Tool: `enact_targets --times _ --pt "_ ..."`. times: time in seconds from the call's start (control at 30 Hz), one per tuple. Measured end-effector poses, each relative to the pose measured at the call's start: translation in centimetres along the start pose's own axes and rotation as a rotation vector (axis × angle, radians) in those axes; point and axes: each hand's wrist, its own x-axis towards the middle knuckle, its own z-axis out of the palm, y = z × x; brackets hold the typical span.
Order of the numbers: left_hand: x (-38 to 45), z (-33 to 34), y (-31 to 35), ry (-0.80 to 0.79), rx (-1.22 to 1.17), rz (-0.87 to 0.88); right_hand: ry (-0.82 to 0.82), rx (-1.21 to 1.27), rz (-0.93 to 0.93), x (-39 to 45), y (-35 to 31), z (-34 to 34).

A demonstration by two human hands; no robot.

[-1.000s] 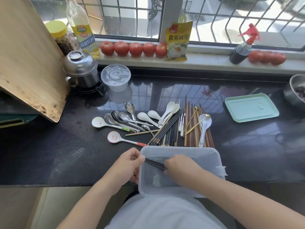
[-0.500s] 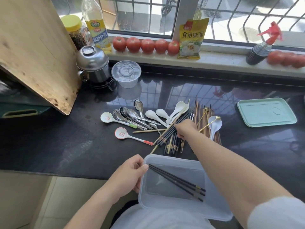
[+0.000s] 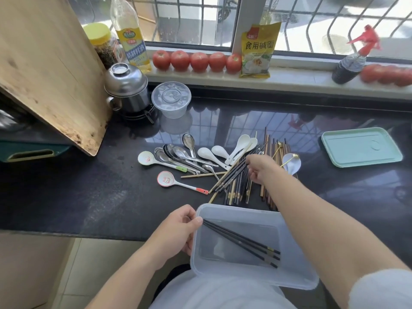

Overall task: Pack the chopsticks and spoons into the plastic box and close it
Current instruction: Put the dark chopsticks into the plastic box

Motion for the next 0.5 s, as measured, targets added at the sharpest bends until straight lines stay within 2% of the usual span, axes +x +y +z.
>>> enact_targets --times 0.03,0.1,0.17,0.2,0.27,0.33,0.4,0.5 --pt "0.1 0.0 0.0 0.0 0.0 0.0 -0.011 -0.034 -0.099 -1.9 -0.9 -1.4" --pt "0.3 -0.1 0.1 -0.006 -0.01 0.0 0.003 -0.236 -0.498 -6.8 -2.3 -4.6" --pt "0.5 0.0 0.2 -0.014 -0.037 0.001 -0.037 -0.631 -0.881 -13.0 -1.9 -7.2" --pt "0.7 0.0 0.3 -0.019 -0.054 0.003 -0.111 -0.822 -0.971 -15.4 -1.0 -7.6" --pt "1.0 0.2 0.5 -0.032 -0.085 0.009 -0.245 -1.286 -0.978 -17.5 2.4 -7.1" --pt "1.2 0.2 0.7 -0.049 -0.094 0.009 -0.322 -1.679 -0.817 -16.3 6.6 -5.6" --pt "1.3 0.2 0.8 -0.07 -0.097 0.0 -0.338 -1.843 -0.727 -13.8 9.8 -4.2" --pt "1.5 0.2 0.8 -0.092 -0.091 -0.004 -0.328 -1.914 -0.688 -11.0 11.9 -2.6"
